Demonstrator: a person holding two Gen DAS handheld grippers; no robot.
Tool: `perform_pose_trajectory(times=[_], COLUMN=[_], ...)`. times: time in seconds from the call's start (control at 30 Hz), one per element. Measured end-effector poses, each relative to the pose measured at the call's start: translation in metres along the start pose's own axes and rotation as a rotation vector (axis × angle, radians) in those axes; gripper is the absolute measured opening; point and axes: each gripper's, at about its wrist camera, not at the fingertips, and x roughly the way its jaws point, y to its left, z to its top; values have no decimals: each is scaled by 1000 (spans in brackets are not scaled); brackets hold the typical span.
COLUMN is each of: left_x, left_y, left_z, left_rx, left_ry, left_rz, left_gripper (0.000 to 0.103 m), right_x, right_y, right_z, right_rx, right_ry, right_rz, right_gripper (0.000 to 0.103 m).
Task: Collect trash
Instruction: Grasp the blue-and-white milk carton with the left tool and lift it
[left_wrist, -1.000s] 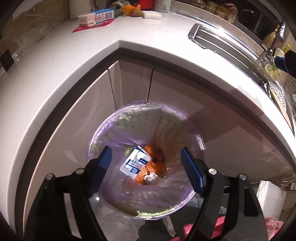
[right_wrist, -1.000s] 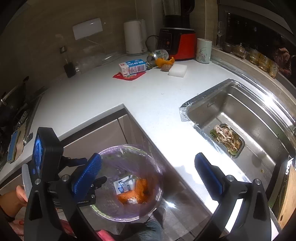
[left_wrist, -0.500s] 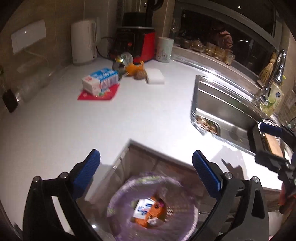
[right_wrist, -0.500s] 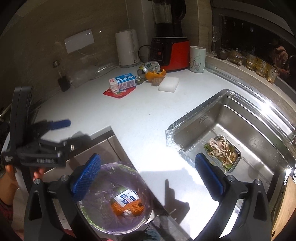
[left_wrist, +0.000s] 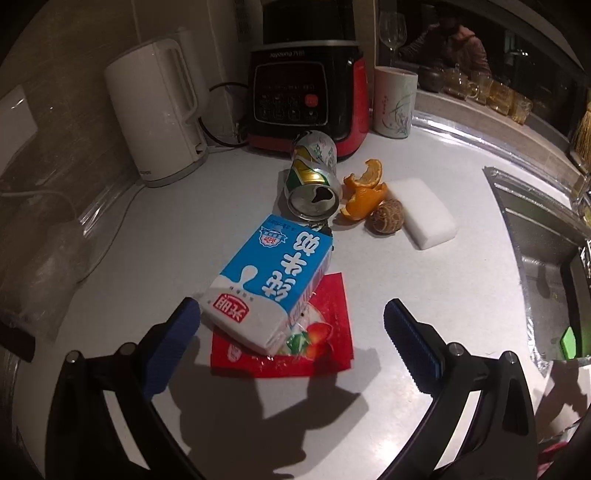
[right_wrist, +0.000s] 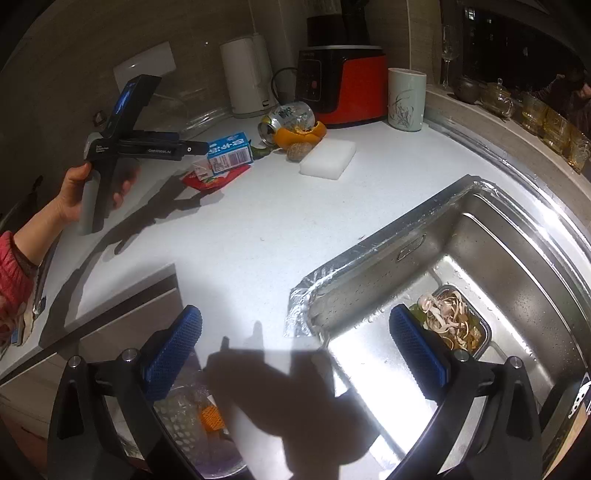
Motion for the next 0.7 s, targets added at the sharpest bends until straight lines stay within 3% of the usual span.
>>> perform_pose_trajectory(times=[0.17, 0.23, 0.3, 0.4, 0.63, 0.7], left_x=[38, 41, 42, 42, 40, 40], left_y=[0, -2, -2, 2, 1, 1], left_z=[4, 5, 8, 10, 7, 7], left_rx=[104, 136, 157, 139, 165, 166], left_ry=[42, 29, 13, 4, 4, 15], left_rz=[-11, -14, -2, 14, 19, -19], left_gripper=[95, 91, 68, 56, 55, 70], right_x=[19, 30, 39, 51, 74, 76], right_y=[-17, -27, -31, -35, -31, -31], right_z=[17, 25, 29, 34, 62, 67], right_rx=[-4, -2, 5, 14, 2, 3], right_ry=[17, 28, 36, 47, 30, 24], right_rz=[6, 11, 20, 43, 72, 78], right_gripper=[101, 101, 101, 101, 101, 101])
